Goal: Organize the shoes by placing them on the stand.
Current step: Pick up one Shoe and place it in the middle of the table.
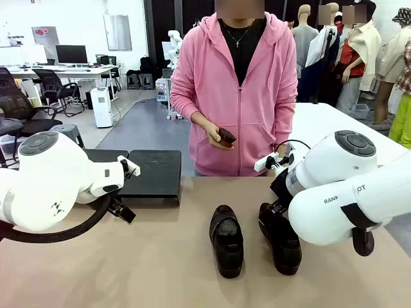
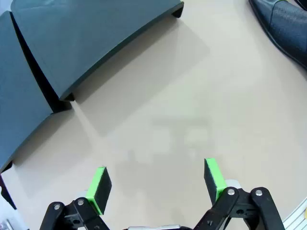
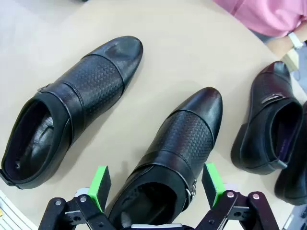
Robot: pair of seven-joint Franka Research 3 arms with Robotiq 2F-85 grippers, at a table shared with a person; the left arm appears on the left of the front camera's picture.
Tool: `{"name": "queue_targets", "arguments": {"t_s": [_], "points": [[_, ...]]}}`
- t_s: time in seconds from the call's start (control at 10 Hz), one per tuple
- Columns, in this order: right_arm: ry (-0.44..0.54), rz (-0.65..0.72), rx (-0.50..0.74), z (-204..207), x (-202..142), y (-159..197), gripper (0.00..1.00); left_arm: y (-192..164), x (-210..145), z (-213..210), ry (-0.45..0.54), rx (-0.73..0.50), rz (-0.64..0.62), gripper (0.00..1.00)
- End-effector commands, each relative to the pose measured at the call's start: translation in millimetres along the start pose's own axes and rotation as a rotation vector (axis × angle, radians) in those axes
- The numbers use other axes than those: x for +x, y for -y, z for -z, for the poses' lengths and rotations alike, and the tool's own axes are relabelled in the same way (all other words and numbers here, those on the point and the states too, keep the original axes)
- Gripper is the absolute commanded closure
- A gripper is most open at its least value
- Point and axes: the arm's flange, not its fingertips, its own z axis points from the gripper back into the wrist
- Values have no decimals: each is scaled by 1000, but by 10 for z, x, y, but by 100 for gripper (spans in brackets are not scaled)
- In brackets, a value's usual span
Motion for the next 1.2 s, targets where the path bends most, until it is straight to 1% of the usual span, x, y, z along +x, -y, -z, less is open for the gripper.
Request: {"name": "queue_targets", "arguments": {"t_s": [0.0, 1.0, 1.1], "points": [[0, 0, 0, 0, 0, 0, 0, 0, 0, -1, 0, 0, 0, 0], [0, -1, 0, 0, 0, -1, 0, 0, 0, -1, 0, 0, 0, 0], [3, -31, 10, -283, 135, -22, 0, 2, 1, 0, 0, 0, 0, 0]]}}
